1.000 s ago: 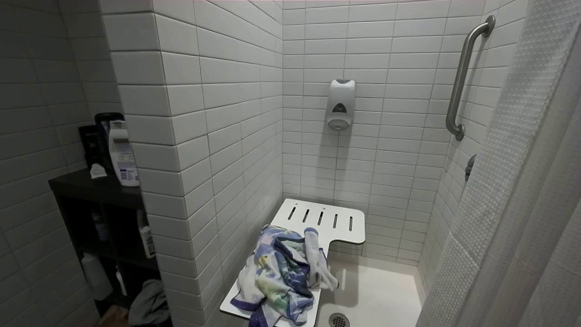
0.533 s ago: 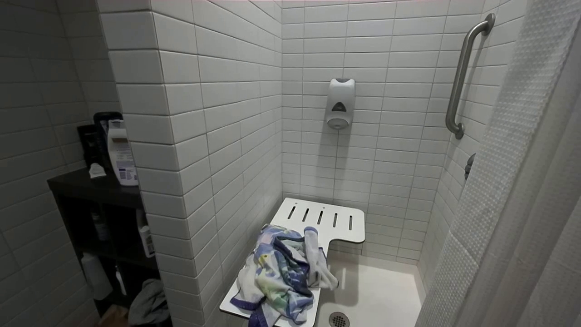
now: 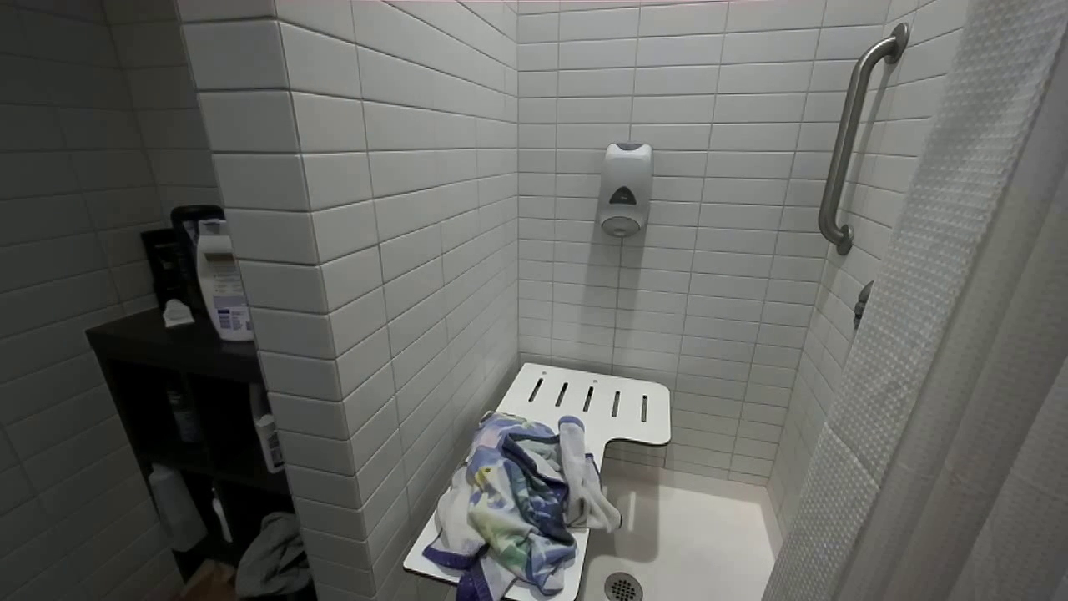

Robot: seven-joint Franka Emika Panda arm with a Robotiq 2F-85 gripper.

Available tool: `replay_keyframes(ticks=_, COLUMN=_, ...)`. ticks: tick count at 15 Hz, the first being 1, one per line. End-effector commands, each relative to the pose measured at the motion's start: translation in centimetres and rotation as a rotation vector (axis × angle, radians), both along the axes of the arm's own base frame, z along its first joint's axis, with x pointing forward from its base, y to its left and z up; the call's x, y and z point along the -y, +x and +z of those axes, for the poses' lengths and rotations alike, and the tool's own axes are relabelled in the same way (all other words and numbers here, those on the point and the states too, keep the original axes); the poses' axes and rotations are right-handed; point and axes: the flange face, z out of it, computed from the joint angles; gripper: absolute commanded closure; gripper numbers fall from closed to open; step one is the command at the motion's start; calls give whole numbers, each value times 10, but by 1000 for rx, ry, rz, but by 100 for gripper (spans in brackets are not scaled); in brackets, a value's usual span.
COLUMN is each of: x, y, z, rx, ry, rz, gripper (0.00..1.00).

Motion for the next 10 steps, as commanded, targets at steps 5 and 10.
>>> replay_keyframes(ticks=5, x=-25, y=-10, z=-7, rx=34, ry=5, rz=28, gripper=98)
replay_keyframes(ticks=10, x=-19, y=-7, z=-1, rx=35, ry=9, rz=20, gripper=98)
